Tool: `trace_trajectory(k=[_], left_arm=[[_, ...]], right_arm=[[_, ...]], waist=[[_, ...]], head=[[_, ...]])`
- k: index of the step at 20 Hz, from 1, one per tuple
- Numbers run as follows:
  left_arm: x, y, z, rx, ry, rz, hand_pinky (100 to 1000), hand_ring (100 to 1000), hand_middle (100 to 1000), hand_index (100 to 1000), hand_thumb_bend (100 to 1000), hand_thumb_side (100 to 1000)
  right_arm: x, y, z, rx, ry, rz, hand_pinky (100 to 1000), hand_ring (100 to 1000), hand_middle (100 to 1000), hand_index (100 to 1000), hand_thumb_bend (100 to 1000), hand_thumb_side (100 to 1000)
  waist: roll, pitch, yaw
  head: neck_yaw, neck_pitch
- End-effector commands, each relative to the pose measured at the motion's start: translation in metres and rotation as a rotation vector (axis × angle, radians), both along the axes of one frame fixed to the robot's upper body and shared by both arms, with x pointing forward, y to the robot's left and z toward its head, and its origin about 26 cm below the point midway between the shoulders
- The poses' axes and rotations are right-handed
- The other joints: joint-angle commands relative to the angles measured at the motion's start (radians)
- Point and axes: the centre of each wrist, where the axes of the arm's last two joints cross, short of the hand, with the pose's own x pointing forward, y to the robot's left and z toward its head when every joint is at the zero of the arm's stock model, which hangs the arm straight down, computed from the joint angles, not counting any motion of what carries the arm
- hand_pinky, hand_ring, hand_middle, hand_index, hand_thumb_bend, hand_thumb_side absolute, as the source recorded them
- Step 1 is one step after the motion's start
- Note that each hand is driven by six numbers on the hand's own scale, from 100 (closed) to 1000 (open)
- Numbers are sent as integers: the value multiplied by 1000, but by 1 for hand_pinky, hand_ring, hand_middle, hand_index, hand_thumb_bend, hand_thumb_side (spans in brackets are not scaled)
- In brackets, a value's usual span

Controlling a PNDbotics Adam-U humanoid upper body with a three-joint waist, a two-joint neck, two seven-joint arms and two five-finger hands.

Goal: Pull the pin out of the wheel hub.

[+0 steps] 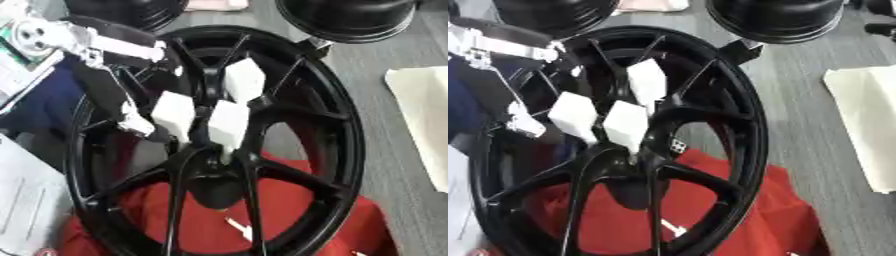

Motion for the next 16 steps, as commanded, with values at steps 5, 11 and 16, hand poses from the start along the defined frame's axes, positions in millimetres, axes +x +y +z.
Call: trace_trajectory(k=[5,11,16], left_arm=[[-6,8,16,-19,-34,37,762,707,586,694,344,368],[-7,7,14,-15,-29,32,762,707,598,707,385,295],[-5,6,10,1,-36,29,778,735,641,749,451,301]], right_arm=[[-2,-2,8,-7,-25,-4,761,823,637,684,100,668],[-3,-2,9,-3,-29,-4,761,823,637,684,100,668],[-3,-2,8,0,-28,-3,761,823,637,684,100,669]], waist=[[-6,-18,1],[-9,-17,1],[-10,-14,0]], head=[[3,-14],[5,-17],[2,-23]])
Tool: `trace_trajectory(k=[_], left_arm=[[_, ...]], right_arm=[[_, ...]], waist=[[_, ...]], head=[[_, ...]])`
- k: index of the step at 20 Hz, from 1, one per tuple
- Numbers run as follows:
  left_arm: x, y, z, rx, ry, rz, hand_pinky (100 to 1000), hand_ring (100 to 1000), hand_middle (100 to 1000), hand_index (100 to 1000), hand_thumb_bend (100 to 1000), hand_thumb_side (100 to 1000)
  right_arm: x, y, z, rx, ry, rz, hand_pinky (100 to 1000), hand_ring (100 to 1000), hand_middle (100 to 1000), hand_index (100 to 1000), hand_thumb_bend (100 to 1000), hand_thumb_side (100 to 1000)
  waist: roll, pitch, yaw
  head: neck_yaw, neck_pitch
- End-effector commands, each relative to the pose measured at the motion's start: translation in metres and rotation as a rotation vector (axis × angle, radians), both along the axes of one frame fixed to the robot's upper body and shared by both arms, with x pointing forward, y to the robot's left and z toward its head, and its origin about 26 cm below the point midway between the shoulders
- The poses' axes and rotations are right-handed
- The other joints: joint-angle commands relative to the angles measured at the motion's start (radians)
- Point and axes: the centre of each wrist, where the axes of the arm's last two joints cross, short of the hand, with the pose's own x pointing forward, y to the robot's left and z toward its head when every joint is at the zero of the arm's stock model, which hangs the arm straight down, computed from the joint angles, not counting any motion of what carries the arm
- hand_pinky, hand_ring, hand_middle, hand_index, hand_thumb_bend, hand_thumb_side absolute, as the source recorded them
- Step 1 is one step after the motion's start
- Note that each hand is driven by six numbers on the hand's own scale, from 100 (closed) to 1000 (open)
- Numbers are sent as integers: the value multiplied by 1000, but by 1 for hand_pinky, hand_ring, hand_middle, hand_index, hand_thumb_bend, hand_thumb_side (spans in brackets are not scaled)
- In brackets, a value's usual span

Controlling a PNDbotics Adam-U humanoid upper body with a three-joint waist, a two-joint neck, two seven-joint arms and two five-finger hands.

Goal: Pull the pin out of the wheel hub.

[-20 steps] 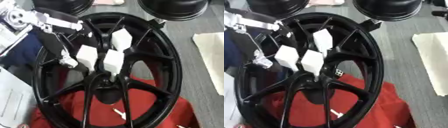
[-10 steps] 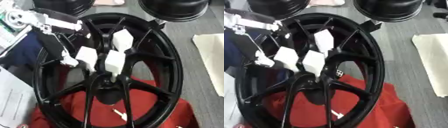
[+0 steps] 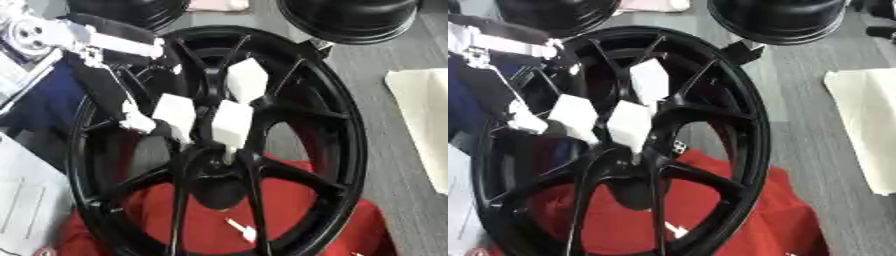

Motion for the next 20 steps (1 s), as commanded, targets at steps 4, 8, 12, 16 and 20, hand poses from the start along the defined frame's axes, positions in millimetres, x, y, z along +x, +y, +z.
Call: trace_trajectory(k=[4,8,12,16,20], left_arm=[[-2,5,7,18,-40,7,779,740,660,767,483,315],[-2,5,6,21,-42,6,779,740,660,767,483,315],[-6,2,12,30,-79,-5,778,745,665,766,480,291],[-13,0,18,45,-137,-8,768,734,650,755,466,242],[-21,-3,19,65,-213,-10,765,730,645,750,468,237]], right_arm=[[-3,-3,10,-8,-29,-5,761,823,636,684,100,669],[-3,-3,10,-7,-29,-6,761,823,636,684,100,669],[-3,-3,9,-5,-29,-7,762,823,636,684,100,669],[-3,-3,8,-4,-26,-7,762,823,636,684,100,670],[-2,-4,8,-5,-23,-6,763,824,636,685,100,671]], waist=[[-6,-15,0],[-6,-15,0],[-7,-17,0],[-6,-18,1],[-4,-19,1]], head=[[-19,-33],[-22,-35],[-27,-49],[-28,-54],[-27,-55]])
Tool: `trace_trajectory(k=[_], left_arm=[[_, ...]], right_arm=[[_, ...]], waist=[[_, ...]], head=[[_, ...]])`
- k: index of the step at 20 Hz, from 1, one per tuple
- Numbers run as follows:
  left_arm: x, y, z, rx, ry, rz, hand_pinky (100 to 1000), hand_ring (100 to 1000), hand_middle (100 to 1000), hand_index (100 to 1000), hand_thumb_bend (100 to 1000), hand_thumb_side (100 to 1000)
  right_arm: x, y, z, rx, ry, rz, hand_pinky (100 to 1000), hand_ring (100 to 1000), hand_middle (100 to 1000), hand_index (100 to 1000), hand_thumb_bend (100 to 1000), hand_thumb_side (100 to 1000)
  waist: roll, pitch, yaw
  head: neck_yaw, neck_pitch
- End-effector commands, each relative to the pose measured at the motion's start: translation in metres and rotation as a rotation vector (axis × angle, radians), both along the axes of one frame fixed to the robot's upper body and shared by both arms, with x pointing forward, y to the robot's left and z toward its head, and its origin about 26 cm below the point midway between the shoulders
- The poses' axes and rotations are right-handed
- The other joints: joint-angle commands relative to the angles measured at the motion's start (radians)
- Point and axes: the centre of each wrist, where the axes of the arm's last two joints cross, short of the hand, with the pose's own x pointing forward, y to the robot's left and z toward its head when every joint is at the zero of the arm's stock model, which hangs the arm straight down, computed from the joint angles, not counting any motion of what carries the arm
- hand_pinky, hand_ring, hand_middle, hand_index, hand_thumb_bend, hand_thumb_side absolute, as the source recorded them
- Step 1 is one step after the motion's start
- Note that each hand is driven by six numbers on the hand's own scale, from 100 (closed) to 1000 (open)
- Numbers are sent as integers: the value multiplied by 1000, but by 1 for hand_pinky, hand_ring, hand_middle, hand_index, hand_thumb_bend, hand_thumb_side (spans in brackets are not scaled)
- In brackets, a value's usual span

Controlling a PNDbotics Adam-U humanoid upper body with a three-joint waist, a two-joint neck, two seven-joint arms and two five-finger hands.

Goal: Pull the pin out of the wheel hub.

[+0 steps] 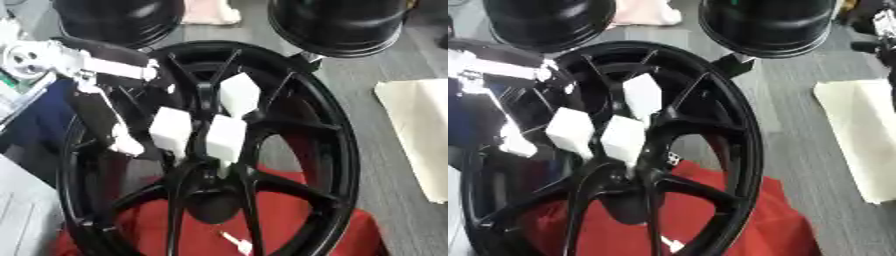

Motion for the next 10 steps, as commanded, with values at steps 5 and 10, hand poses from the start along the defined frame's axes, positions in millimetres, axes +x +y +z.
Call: trace_trajectory(k=[5,10], left_arm=[[-9,1,13,15,-103,15,758,711,620,726,454,237],[-8,0,11,29,-102,17,746,683,592,696,391,204]], right_arm=[[-3,-3,9,-8,-24,-3,763,824,636,685,100,671],[-3,-4,9,-7,-26,-5,764,824,637,686,100,671]], waist=[[1,-19,-3],[0,-17,-2]], head=[[2,-20],[4,-20]])
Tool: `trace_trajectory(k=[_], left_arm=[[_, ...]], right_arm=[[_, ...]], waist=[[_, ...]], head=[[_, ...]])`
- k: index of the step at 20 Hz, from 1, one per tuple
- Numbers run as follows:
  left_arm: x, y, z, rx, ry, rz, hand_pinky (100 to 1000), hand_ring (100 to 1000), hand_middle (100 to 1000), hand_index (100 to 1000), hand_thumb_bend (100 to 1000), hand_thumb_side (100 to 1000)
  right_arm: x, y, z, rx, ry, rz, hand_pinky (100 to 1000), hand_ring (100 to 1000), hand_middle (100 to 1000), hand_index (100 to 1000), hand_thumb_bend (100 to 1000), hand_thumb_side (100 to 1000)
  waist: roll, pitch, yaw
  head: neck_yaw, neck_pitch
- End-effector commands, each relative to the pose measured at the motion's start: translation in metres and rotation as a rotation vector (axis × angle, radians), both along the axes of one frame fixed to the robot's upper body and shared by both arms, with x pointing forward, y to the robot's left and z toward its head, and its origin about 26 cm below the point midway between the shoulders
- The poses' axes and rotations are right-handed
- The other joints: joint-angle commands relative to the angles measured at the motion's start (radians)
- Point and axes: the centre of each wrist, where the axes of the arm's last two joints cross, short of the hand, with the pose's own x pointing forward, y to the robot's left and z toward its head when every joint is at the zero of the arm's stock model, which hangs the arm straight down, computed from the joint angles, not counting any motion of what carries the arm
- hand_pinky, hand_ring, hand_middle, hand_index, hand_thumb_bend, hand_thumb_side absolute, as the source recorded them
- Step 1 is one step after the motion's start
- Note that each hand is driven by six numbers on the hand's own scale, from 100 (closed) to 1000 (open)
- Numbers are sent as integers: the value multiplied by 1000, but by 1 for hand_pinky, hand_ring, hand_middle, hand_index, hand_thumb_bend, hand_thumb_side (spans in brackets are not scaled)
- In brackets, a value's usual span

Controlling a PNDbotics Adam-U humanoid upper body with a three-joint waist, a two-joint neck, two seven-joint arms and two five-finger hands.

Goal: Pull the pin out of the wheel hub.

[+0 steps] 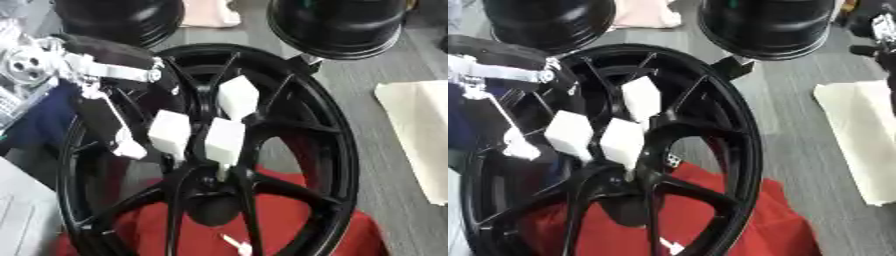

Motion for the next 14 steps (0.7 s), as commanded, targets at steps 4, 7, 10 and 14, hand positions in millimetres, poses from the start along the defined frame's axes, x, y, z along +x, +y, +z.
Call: trace_trajectory(k=[4,7,10,14], left_arm=[[-4,2,11,-8,-35,0,736,660,565,668,323,177],[-3,2,10,-32,-17,3,730,645,546,644,262,163],[-3,1,8,-52,12,4,713,614,498,576,194,124],[-3,1,8,-77,47,5,702,592,462,488,135,100]], right_arm=[[-3,-3,11,-11,-30,-2,765,824,637,686,100,670],[-3,-3,11,-13,-31,0,765,825,637,687,100,670],[-3,-3,11,-12,-32,-1,766,825,638,687,100,670],[-3,-3,12,-13,-31,1,767,825,638,688,100,670]], waist=[[-3,-15,3],[-4,-15,3],[-3,-14,2],[-3,-16,1]], head=[[3,-17],[5,-17],[6,-17],[4,-16]])
